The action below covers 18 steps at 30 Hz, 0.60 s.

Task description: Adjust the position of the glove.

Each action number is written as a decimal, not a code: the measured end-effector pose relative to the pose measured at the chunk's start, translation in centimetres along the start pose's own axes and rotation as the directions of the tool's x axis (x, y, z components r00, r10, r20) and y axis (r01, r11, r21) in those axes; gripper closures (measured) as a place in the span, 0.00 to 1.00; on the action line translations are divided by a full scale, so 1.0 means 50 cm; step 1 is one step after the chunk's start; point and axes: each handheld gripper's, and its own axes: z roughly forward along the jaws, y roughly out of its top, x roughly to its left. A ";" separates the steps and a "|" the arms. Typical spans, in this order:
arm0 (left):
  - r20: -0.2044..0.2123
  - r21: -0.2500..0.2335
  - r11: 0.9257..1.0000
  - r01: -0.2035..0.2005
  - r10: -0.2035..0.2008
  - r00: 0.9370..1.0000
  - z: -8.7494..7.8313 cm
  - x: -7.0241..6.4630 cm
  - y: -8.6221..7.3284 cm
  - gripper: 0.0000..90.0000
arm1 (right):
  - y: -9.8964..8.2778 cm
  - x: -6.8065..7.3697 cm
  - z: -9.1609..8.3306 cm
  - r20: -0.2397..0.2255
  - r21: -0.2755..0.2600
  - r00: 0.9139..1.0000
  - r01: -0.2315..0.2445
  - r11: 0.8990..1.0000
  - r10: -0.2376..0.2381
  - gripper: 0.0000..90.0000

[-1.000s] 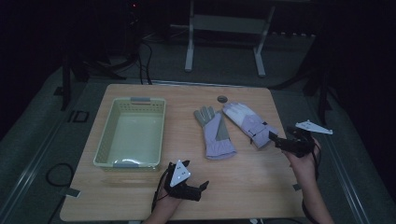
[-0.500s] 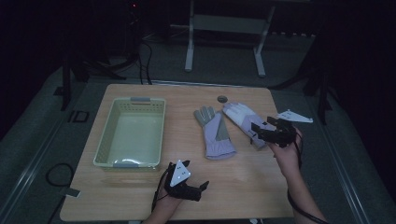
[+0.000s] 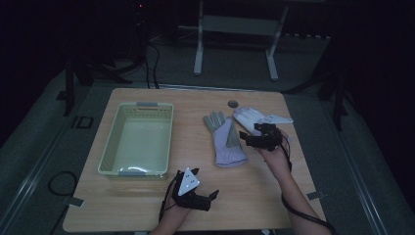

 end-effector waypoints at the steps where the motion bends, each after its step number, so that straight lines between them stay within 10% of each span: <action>1: 0.001 0.001 1.000 -0.001 0.001 1.000 0.000 -0.001 0.000 0.00 | -0.001 0.001 0.007 -0.003 0.008 1.000 0.000 1.000 0.000 0.27; 14: 0.005 0.005 1.000 -0.007 0.007 1.000 0.000 -0.001 0.000 0.00 | -0.019 0.009 0.121 -0.058 0.139 0.997 -0.051 0.989 0.059 0.34; 18: 0.006 0.004 1.000 -0.004 0.004 1.000 0.000 0.000 0.000 0.00 | -0.020 0.021 0.143 -0.037 0.158 0.999 -0.001 0.987 0.007 0.36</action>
